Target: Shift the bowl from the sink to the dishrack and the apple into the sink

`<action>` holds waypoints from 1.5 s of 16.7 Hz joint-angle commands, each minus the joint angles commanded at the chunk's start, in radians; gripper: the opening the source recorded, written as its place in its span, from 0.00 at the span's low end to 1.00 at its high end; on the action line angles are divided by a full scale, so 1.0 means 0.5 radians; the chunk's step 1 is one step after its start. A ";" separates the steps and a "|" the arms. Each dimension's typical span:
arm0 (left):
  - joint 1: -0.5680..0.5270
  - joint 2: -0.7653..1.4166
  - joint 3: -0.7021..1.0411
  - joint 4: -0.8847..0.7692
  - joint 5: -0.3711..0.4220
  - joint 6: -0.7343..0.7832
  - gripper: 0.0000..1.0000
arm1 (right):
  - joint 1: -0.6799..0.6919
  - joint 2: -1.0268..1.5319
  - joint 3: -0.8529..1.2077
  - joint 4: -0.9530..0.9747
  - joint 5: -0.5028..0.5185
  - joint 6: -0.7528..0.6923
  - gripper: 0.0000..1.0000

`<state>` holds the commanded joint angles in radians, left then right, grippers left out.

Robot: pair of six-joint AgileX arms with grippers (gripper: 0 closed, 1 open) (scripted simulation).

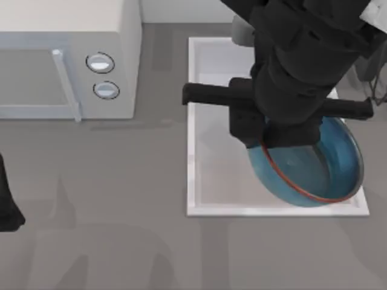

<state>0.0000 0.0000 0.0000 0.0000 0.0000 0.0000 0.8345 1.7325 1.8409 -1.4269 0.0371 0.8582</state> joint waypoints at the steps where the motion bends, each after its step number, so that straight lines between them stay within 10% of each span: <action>1: 0.000 0.000 0.000 0.000 0.000 0.000 1.00 | -0.118 -0.040 -0.020 0.118 -0.086 -0.094 0.00; 15: 0.000 0.000 0.000 0.000 0.000 0.000 1.00 | -2.217 -0.729 -0.724 2.556 -0.766 -1.394 0.00; 25: 0.000 0.000 0.000 0.000 0.000 0.000 1.00 | -2.499 -0.836 -1.033 2.833 -0.861 -1.680 0.00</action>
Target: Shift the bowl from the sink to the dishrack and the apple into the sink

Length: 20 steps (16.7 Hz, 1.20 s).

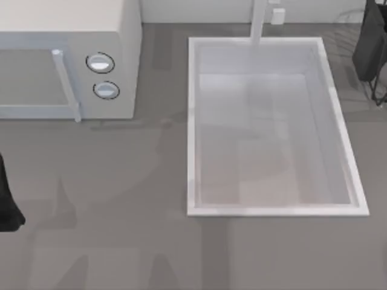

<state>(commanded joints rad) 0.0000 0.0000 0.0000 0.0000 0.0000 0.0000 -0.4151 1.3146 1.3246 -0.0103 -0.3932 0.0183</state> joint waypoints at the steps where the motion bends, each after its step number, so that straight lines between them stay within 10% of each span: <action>1: 0.000 0.000 0.000 0.000 0.000 0.000 1.00 | 0.001 0.004 -0.001 0.004 0.000 0.000 0.00; 20: 0.000 0.000 0.000 0.000 0.000 0.000 1.00 | 0.217 0.965 -0.692 1.667 0.232 -0.004 0.00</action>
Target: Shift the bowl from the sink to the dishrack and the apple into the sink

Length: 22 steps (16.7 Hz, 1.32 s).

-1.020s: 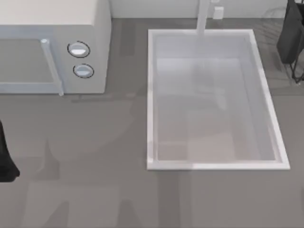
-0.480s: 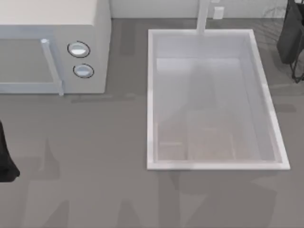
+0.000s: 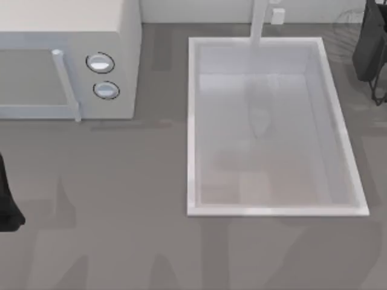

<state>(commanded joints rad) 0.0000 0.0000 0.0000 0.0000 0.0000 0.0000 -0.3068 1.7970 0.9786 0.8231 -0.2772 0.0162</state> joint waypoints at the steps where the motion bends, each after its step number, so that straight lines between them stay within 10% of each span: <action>1: 0.000 0.000 0.000 0.000 0.000 0.000 1.00 | 0.000 0.000 0.000 0.000 0.000 0.000 0.00; 3: 0.000 0.000 0.000 0.000 0.000 0.000 1.00 | 0.000 0.000 0.000 0.000 0.000 0.000 0.00; 16: 0.000 0.000 0.000 0.000 0.000 0.000 1.00 | 0.000 0.000 0.000 0.000 0.000 0.000 0.98; 22: 0.000 0.000 0.000 0.000 0.000 0.000 1.00 | 0.000 0.000 0.000 0.000 0.000 0.000 1.00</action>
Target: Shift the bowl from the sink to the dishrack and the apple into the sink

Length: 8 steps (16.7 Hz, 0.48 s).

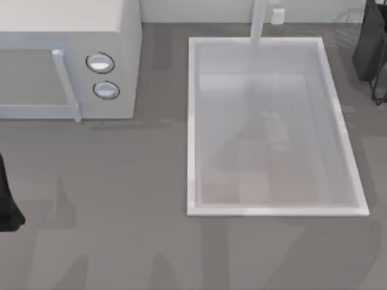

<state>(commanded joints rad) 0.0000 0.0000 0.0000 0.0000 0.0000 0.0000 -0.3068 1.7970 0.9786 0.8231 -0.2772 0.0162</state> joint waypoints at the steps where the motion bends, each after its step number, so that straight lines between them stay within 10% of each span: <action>1: 0.000 0.000 0.000 0.000 0.000 0.000 1.00 | 0.000 0.000 0.000 0.000 0.000 0.000 1.00; 8: 0.000 0.000 0.000 0.000 0.000 0.000 1.00 | 0.032 -0.174 -0.094 -0.078 0.026 0.002 1.00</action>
<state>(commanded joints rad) 0.0000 0.0000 0.0000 0.0000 0.0000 0.0000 -0.2909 1.7101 0.9319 0.7840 -0.2644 0.0174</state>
